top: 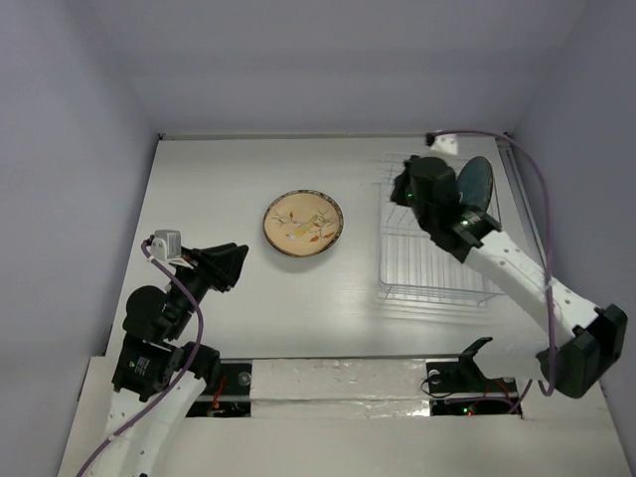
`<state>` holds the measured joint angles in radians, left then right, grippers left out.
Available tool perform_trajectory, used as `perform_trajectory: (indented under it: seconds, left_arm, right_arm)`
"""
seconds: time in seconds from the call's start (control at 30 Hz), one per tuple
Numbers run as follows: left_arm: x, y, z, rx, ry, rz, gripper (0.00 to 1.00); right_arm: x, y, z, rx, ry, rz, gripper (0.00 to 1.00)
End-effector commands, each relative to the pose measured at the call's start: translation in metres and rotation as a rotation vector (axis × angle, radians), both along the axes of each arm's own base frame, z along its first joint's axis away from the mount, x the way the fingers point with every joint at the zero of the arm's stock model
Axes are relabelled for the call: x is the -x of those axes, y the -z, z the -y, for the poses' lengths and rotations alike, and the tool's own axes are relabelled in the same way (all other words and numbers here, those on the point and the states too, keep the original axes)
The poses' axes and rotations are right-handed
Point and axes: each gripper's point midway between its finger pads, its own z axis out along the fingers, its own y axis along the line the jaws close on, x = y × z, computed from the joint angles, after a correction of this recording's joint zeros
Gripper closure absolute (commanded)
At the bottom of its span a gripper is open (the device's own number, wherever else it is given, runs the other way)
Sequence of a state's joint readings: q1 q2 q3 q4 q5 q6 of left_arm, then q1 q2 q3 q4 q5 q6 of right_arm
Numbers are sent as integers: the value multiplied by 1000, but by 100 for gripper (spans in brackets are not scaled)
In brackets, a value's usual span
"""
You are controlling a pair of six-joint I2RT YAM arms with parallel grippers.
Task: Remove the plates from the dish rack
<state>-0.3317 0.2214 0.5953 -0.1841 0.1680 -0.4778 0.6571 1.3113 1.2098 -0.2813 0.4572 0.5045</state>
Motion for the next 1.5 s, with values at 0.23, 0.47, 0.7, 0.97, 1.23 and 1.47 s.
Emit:
perform_trajectory:
  seconds: [0.23,0.47,0.7,0.97,1.23,1.47]
  left_arm:
    - [1,-19,0,18,5,56,99]
    - [2,-19,-1,20,-4,57,79]
    - [4,-21,-2,22,-1,64,68]
    - [5,-24,-3,25,-4,75,66]
    - [5,-23,-1,23,3,72,65]
    - [3,-21,-2,23,-1,65,65]
  right_arm:
    - [33,-6,250,368,730,-58,22]
    - [-3,26,270,290,702,-123,28]
    - [-32,52,280,262,661,-179,55]
    - [-50,56,286,339,657,-230,92]
    - [-37,-9,299,424,688,-130,100]
    - [-25,-63,297,383,685,-19,100]
